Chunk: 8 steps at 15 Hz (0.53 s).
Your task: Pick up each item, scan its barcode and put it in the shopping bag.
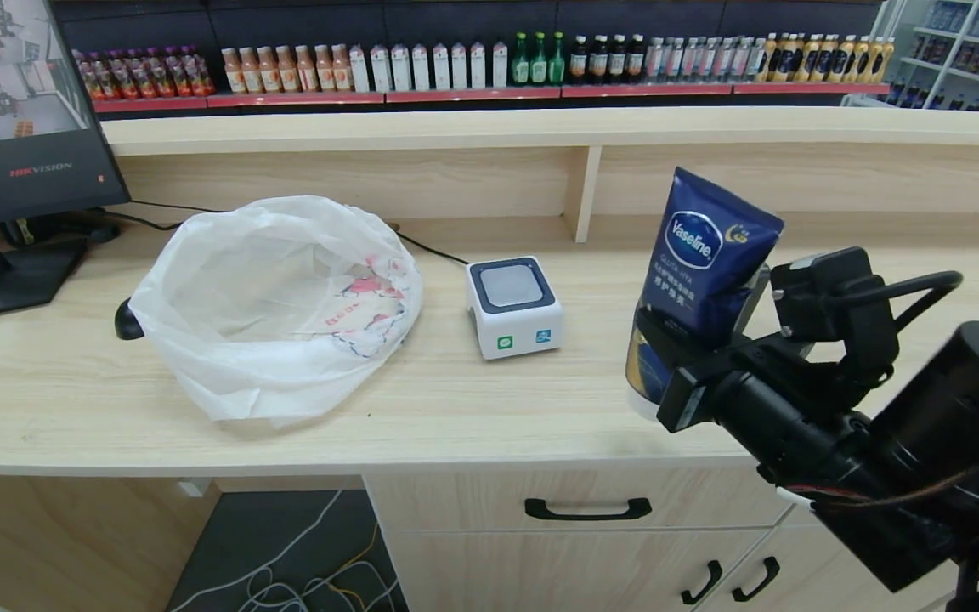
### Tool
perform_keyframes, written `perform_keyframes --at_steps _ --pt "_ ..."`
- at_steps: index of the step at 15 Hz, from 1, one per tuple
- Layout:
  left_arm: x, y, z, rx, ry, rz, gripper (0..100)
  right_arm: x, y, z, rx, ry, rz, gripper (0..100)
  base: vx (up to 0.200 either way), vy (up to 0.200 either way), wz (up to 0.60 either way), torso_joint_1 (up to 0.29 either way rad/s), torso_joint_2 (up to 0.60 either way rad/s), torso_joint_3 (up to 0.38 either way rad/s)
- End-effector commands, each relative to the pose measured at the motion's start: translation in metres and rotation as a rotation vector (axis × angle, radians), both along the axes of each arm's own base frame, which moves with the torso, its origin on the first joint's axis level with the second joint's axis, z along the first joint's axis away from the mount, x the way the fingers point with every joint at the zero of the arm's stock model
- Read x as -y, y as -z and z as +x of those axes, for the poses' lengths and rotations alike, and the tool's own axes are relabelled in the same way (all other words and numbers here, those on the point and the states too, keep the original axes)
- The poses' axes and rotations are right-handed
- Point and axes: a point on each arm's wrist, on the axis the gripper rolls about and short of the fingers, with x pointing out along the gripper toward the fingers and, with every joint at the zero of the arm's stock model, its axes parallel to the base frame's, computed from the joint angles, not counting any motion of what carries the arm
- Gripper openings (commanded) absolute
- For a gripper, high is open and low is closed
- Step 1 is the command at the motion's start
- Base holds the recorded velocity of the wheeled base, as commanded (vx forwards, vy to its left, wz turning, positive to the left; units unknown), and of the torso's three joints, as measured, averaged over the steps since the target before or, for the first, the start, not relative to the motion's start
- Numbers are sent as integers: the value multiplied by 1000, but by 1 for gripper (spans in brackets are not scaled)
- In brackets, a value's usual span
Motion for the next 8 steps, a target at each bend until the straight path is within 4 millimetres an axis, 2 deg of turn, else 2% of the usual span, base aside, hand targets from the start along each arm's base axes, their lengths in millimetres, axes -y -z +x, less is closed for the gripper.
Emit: perform_keyframes --at_steps 1,6,8 --pt "0 0 0 0 -1 0 100 0 -1 -9 16 3 4 0 0 0 0 0 0 0" --pt "0 0 0 0 -1 0 100 -18 9 -44 109 -75 -163 0 0 0 0 0 0 0" --pt "0 0 0 0 -1 0 100 -21 9 -51 151 -69 -246 0 0 0 0 0 0 0"
